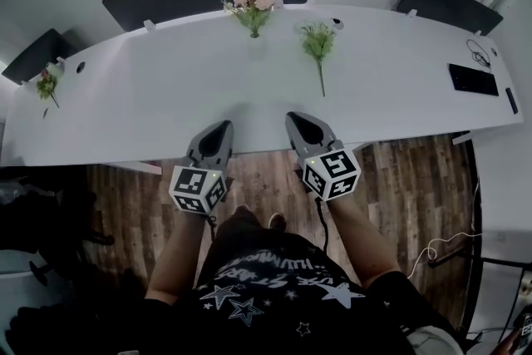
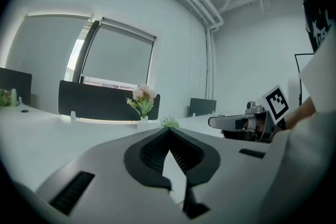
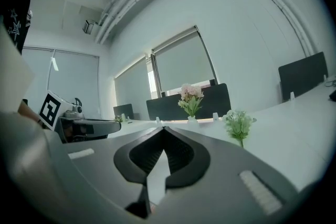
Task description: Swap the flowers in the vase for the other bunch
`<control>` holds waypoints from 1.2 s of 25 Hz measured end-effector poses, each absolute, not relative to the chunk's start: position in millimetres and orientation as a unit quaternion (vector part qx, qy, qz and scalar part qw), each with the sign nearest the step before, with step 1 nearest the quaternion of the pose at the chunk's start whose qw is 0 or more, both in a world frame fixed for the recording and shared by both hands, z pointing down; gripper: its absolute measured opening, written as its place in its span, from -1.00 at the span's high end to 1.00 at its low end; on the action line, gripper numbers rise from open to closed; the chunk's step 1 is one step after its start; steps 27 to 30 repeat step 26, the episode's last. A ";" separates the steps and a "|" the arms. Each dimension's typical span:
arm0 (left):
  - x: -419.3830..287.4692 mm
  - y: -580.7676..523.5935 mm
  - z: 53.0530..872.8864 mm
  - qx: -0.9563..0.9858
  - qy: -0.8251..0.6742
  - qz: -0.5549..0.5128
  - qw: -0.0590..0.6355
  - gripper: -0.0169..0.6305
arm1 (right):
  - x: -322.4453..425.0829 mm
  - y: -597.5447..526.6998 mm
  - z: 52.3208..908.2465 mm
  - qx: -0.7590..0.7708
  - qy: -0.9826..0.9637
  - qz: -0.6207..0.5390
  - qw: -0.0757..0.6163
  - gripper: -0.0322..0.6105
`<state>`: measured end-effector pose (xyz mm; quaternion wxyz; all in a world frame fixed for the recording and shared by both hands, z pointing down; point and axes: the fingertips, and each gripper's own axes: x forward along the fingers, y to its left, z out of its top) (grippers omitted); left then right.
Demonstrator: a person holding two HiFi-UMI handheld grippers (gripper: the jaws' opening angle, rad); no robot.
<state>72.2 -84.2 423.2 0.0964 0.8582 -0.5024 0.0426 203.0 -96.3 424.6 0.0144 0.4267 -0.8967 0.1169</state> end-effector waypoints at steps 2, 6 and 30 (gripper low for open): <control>71.7 -82.9 421.4 0.859 -0.502 0.039 0.095 0.92 | 202.6 -89.9 422.7 0.424 -0.898 0.115 0.012 0.89; 68.9 -77.1 415.9 0.860 -0.501 0.022 0.100 0.92 | 204.7 -81.5 422.2 0.430 -0.896 0.115 0.014 0.89; -58.5 10.5 408.9 0.857 -0.503 0.003 0.114 0.92 | 70.1 7.0 411.2 0.411 -0.904 0.103 0.052 0.89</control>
